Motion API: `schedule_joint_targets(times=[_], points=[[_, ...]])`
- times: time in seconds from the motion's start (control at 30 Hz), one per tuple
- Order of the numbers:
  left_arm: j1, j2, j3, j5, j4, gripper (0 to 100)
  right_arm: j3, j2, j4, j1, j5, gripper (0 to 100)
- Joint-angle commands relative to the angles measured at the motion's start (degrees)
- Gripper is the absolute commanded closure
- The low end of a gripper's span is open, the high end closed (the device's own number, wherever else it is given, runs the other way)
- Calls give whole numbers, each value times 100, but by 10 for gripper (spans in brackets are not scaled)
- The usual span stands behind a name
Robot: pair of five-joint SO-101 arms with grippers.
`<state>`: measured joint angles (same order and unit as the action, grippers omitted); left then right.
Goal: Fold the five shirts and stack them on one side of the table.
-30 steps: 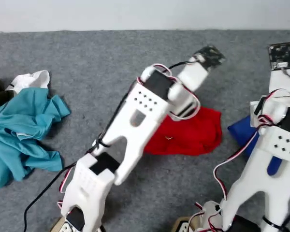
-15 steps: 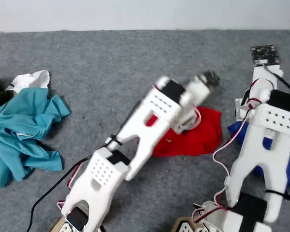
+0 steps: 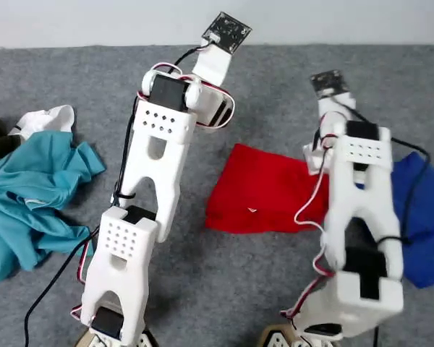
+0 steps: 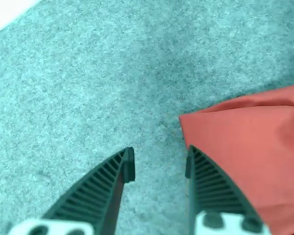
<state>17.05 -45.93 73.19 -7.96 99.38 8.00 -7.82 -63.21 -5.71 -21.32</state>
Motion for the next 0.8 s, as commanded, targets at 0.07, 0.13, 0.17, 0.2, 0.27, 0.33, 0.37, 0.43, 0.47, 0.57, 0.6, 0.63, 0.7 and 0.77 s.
schedule_joint_targets(times=[0.07, 0.13, 0.17, 0.2, 0.27, 0.33, 0.37, 0.43, 0.47, 0.57, 0.6, 0.63, 0.7, 0.77], points=[[105, 378, 198, 18, 114, 823, -62, -787, 215, 57, 62, 804], [123, 369, 198, 18, 114, 823, -62, -1033, 215, 66, 62, 804], [123, 369, 198, 18, 114, 823, -70, -1147, 215, 57, 35, 804], [123, 369, 198, 18, 114, 823, -70, -1253, 242, 48, 35, 805], [123, 369, 198, 18, 114, 823, -141, -1446, 268, 31, 26, 805], [123, 369, 198, 18, 114, 823, -229, -1560, 286, 40, 18, 826], [123, 369, 198, 18, 114, 823, -281, -1604, 259, 57, 18, 856], [123, 369, 198, 18, 114, 823, -316, -1640, 251, 66, -88, 944], [123, 369, 198, 18, 114, 823, -316, -1622, 242, 57, -141, 991], [123, 369, 198, 18, 114, 823, -360, -1446, -22, 31, -167, 987], [123, 369, 198, 18, 114, 823, -422, -1314, -171, 48, -158, 991], [123, 369, 198, 18, 114, 823, -492, -1130, -356, 57, -149, 986], [123, 369, 198, 18, 114, 823, -686, -664, -796, 66, -141, 989], [123, 369, 198, 18, 114, 823, -897, -84, -1253, 31, -141, 989]])
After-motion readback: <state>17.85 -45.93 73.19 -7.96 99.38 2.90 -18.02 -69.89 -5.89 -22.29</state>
